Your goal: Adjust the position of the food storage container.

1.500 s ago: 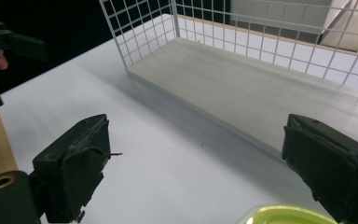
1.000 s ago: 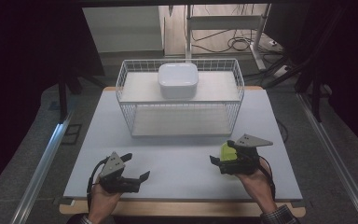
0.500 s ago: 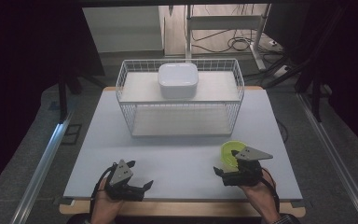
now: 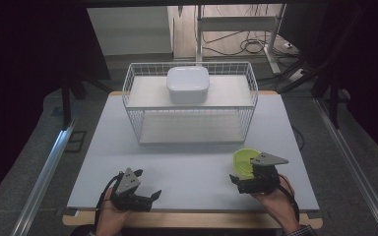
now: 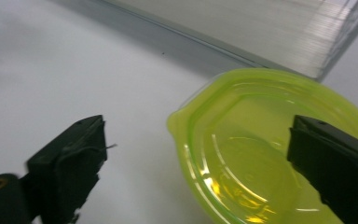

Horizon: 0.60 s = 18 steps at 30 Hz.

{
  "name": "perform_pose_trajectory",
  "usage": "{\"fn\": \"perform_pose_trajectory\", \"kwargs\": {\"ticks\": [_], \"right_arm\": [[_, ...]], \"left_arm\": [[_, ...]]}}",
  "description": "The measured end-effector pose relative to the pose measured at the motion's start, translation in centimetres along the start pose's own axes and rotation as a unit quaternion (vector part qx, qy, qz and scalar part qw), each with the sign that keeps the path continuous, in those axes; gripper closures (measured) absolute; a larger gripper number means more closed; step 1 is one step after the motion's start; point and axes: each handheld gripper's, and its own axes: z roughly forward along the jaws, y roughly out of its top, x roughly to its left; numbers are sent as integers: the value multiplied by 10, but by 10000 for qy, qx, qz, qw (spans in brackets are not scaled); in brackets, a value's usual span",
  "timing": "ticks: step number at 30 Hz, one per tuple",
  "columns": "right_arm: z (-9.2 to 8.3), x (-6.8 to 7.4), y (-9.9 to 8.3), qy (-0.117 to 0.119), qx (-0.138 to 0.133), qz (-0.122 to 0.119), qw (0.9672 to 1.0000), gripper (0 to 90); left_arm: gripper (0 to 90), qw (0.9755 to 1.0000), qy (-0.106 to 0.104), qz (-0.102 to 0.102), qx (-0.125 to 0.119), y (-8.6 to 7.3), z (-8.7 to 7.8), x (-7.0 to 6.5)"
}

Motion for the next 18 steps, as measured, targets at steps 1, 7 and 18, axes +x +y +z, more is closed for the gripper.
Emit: {"fn": "perform_pose_trajectory", "kwargs": {"ticks": [1,7,18], "right_arm": [[-1,-1,1,-25,4,18,10000,94],[-15,-19,6,-125,-111,298,9994,453],[-26,-58,12,-570,-112,572,9967,869]], "left_arm": [[56,10000,-1,-4,5,0,0,0],[58,10000,-15,-15,37,0,2,0],[61,10000,-62,-11,57,0,4,0]]}}
